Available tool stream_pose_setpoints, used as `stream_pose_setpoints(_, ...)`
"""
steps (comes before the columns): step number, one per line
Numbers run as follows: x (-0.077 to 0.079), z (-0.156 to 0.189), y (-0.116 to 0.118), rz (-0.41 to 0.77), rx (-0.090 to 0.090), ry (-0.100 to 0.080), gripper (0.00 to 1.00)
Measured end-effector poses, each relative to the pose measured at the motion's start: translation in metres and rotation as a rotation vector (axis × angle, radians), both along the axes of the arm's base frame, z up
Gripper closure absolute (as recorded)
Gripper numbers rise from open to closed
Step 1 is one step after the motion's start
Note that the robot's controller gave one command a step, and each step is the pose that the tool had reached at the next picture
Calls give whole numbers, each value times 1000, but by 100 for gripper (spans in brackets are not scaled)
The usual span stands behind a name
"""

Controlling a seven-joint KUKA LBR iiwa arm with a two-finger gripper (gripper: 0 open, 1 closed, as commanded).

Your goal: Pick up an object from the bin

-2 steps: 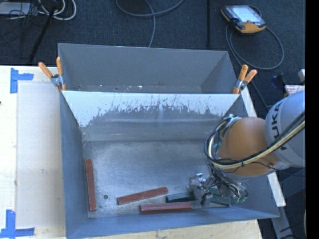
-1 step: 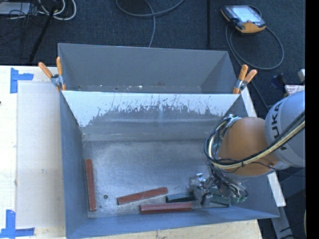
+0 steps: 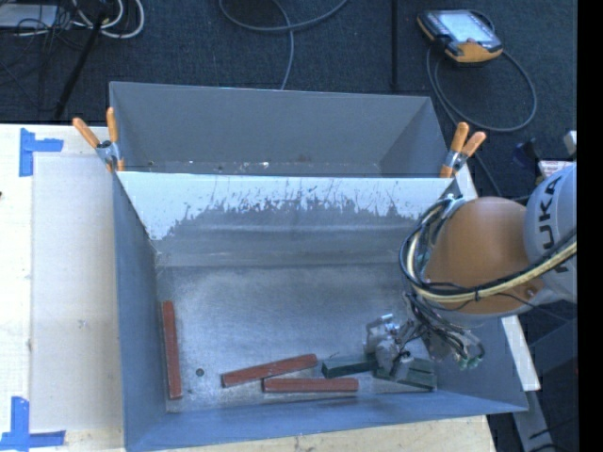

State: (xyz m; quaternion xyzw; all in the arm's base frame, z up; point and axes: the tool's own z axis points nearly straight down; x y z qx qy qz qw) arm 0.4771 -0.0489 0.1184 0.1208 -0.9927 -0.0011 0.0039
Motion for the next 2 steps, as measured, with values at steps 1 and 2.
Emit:
stream_pose_setpoints(1,5,51,-2,0,-1,-12,100)
stream_pose_setpoints(2,-2,107,31,-64,-1,-1,100)
